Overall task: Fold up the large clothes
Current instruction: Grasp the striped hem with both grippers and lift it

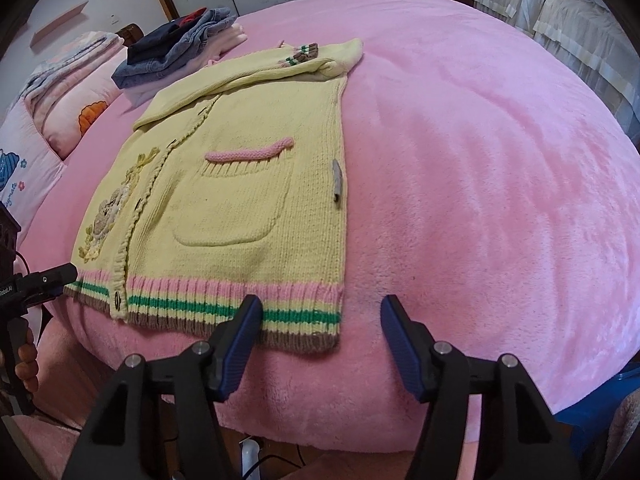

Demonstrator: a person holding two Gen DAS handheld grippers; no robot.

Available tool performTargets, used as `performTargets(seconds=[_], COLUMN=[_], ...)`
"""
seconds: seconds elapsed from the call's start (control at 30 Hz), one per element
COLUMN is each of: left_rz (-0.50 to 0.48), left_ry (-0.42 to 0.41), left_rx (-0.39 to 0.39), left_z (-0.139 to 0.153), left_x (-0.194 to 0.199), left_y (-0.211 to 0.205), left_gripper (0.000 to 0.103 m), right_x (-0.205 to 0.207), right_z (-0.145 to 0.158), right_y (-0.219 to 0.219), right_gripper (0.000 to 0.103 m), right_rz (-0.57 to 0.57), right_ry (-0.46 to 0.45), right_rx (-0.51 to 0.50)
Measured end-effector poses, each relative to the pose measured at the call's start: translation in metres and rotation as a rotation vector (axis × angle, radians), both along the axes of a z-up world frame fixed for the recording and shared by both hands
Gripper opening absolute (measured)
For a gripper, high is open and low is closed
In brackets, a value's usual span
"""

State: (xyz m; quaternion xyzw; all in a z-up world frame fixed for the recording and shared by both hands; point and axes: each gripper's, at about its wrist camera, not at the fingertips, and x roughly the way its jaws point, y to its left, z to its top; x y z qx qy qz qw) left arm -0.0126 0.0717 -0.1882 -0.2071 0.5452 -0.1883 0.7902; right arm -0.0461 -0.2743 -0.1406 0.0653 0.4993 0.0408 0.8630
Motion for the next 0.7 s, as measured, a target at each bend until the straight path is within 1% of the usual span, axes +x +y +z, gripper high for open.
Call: performTargets(seconds=[0.07, 0.17, 0.23, 0.27, 0.3, 0.33, 0.37, 0.4, 0.43, 0.47, 0.53, 0.57, 0.6, 0.63, 0.7], left_rz=[-0.019, -0.04, -0.045, -0.044, -0.041, -0.039, -0.042, -0.048, -0.054, -0.058, -0.064, -0.064, -0.064, -0.061, -0.046], left_ry=[0.002, 0.001, 0.003, 0.005, 0.007, 0.01, 0.011, 0.014, 0.017, 0.023, 0.038, 0.047, 0.067, 0.09, 0.104], left_rx=[-0.01, 0.02, 0.022, 0.019, 0.016, 0.015, 0.016, 0.015, 0.012, 0.01, 0.017, 0.005, -0.024, -0.058, -0.076], left_z=[0.0, -0.003, -0.006, -0.007, -0.008, -0.008, -0.007, -0.006, -0.005, -0.005, -0.004, -0.004, -0.005, -0.008, -0.007], left_x=[-0.001, 0.001, 0.003, 0.004, 0.005, 0.006, 0.006, 0.007, 0.007, 0.007, 0.007, 0.008, 0.009, 0.01, 0.012], left_y=[-0.002, -0.009, -0.011, -0.012, -0.012, -0.013, -0.014, -0.016, -0.017, -0.018, -0.02, -0.02, -0.019, -0.018, -0.018], left_gripper=[0.081, 0.081, 0.082, 0.082, 0.082, 0.082, 0.082, 0.082, 0.079, 0.074, 0.046, 0.038, 0.018, 0.014, 0.013], right_x=[-0.001, -0.001, 0.0, 0.001, 0.001, 0.001, 0.002, 0.003, 0.004, 0.004, 0.007, 0.007, 0.007, 0.007, 0.006], right_z=[-0.001, -0.003, -0.004, -0.004, -0.004, -0.005, -0.005, -0.005, -0.005, -0.005, -0.005, -0.005, -0.004, -0.002, 0.002], right_y=[-0.002, -0.001, 0.001, 0.002, 0.003, 0.005, 0.007, 0.009, 0.011, 0.012, 0.015, 0.015, 0.016, 0.016, 0.016], right_gripper=[0.06, 0.06, 0.057, 0.051, 0.043, 0.039, 0.028, 0.019, 0.016, 0.015, 0.013, 0.013, 0.012, 0.012, 0.012], right_rz=[0.001, 0.002, 0.01, 0.02, 0.027, 0.041, 0.057, 0.071, 0.078, 0.083, 0.089, 0.09, 0.091, 0.09, 0.091], right_ry=[0.004, 0.006, 0.009, 0.01, 0.011, 0.011, 0.015, 0.023, 0.026, 0.029, 0.035, 0.036, 0.035, 0.033, 0.027], right_rx=[0.005, 0.005, 0.003, 0.01, 0.013, 0.024, 0.038, 0.049, 0.052, 0.051, 0.051, 0.055, 0.057, 0.059, 0.072])
